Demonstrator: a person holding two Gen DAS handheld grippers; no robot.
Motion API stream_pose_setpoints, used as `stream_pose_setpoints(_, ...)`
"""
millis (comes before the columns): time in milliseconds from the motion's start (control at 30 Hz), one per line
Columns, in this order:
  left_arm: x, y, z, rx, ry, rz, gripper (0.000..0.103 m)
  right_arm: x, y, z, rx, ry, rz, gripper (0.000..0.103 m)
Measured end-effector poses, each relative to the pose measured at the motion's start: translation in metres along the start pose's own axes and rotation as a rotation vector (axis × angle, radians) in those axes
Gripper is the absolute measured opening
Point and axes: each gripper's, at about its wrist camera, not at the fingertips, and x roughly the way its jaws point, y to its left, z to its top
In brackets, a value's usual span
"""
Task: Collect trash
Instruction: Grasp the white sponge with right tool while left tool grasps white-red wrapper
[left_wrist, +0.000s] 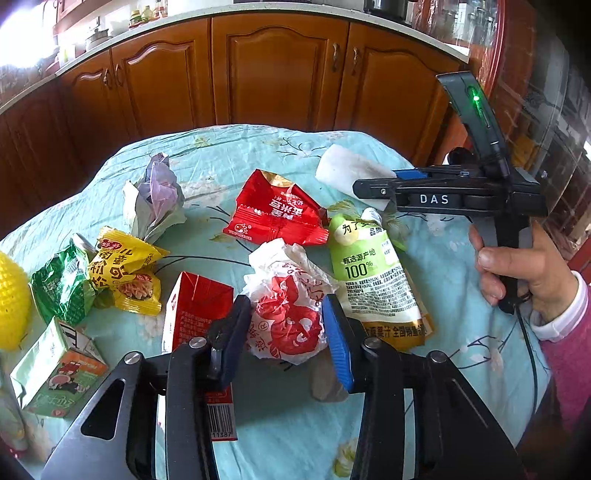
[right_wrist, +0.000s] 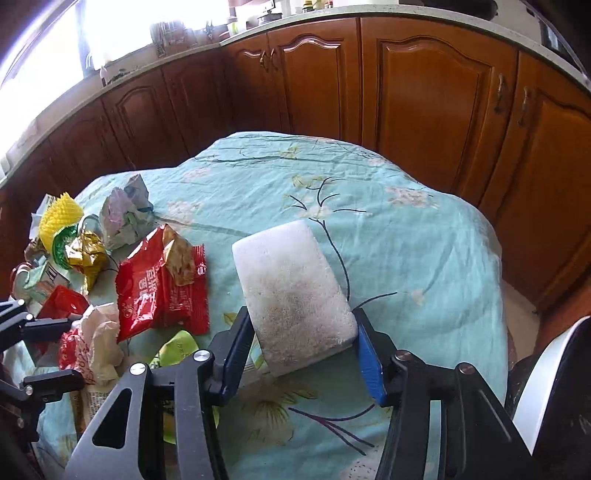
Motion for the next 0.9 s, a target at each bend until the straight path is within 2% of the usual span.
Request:
stream_pose_setpoints(100,-0.005,0.002,-0.002,-0.009,-0.019,-0.006,0.035,-0.015,-0.002,-0.003,0.037,-0.038,-0.005,0.052)
stream_pose_setpoints(233,-0.016,0.004,-0.002,-0.041,-0.044,-0.043,0.025,-0.045,0.002,-0.008,0.077,-0.100,0.007,0.052)
stream_pose_setpoints(267,-0.018,0.005,-0.002,-0.045,-0.050,-0.047,0.008,-0.052,0.003,-0.010,0.083,-0.116,0.006,0.052)
stream_pose_setpoints(367,-0.022,0.005,-0.001,-0.055,-0.059,-0.071,0.008,-0.074,0.008,-0.017,0.113,-0.153,0.011,0.052)
stream_pose_setpoints(567,-0.026,0.001,-0.005,-0.038,-0.074,-0.067,0.007,-0.103,0.013,-0.032,0.154,-0.203,0.020,0.052)
stream_pose_setpoints(900,-0.063,-0.011,0.006,-0.039,-0.169,-0.098,0.006,-0.143,0.011,-0.062,0.224,-0.252,0.010,0.052)
